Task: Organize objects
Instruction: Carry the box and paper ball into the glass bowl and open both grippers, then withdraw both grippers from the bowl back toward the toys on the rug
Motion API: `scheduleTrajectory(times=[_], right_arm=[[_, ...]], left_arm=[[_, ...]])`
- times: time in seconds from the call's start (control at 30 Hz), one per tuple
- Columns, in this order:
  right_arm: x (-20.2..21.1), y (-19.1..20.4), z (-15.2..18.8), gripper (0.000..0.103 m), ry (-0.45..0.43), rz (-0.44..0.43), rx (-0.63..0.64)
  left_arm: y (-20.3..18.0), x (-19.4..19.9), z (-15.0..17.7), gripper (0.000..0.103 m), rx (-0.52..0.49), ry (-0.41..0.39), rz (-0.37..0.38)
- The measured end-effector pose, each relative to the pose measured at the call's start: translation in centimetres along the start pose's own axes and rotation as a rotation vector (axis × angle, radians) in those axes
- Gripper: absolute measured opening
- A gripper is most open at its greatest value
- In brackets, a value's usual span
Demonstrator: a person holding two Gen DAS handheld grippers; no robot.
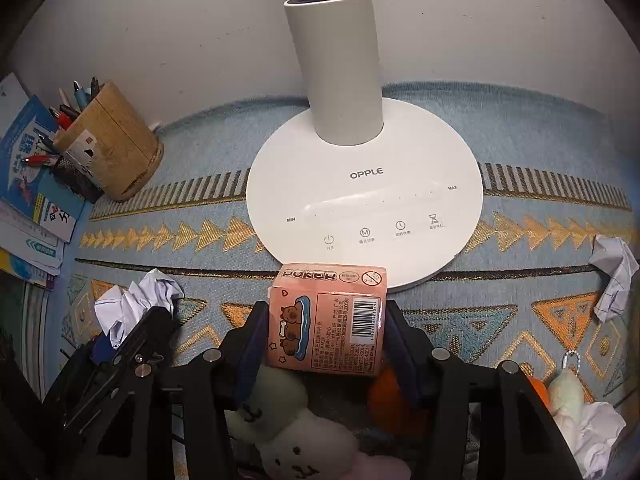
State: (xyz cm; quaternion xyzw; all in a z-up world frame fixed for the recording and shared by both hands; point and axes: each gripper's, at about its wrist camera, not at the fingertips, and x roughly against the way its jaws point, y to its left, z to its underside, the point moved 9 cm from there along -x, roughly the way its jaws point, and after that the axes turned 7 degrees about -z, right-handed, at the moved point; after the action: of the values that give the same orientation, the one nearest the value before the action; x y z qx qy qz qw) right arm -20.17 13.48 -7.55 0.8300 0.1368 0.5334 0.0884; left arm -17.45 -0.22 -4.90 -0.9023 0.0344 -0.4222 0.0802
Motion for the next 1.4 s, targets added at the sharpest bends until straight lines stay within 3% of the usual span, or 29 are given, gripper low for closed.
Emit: scheduleTrajectory(times=[0.2,0.33,0.57,0.67,0.73,0.93,1.1,1.2,1.33,1.4], right_arm=[[6.5,0.2,-0.9,0.055,-0.132,-0.075,0.036],[12.2,-1.5,-1.1,0.055,-0.209,-0.081,0.057],[23.7,-9.9,-0.5,0.055,-0.373,0.009,0.042],[28.3,-15.1,0.1,0.055,-0.438,0.077,0.009],[30.1,-18.7,0.6,0.055,-0.458,0.121,-0.025],[29.5,-28.3,3.3,0.055,-0.391,0.140,-0.152],[25.8,-32.6,5.2,0.055,-0.304,0.094,-0.233],[24.2,-33.7,5.5,0.056,-0.273,0.062,-0.262],[23.5,-34.0,5.8,0.062,-0.254,0.024,-0.288],[23.9,-34.1,6.0,0.065,-0.270,0.041,-0.290]], left_arm=[[-1.0,3.1,-0.6,0.042,-0.007,-0.088,0.043],[-4.2,6.9,-1.4,0.042,-0.021,-0.137,0.106],[-16.3,13.1,-3.2,0.042,-0.143,-0.198,0.203],[-22.3,14.1,-3.1,0.042,-0.227,-0.213,0.168],[-26.5,14.2,-2.2,0.042,-0.269,-0.205,0.212],[-36.2,11.0,2.3,0.042,-0.321,-0.082,0.320],[-39.6,8.2,5.2,0.042,-0.373,-0.025,0.330],[-40.8,7.8,6.6,0.048,-0.396,0.014,0.355],[-40.7,7.4,7.2,0.085,-0.398,0.010,0.324],[-40.4,7.6,7.0,0.086,-0.387,0.006,0.339]])
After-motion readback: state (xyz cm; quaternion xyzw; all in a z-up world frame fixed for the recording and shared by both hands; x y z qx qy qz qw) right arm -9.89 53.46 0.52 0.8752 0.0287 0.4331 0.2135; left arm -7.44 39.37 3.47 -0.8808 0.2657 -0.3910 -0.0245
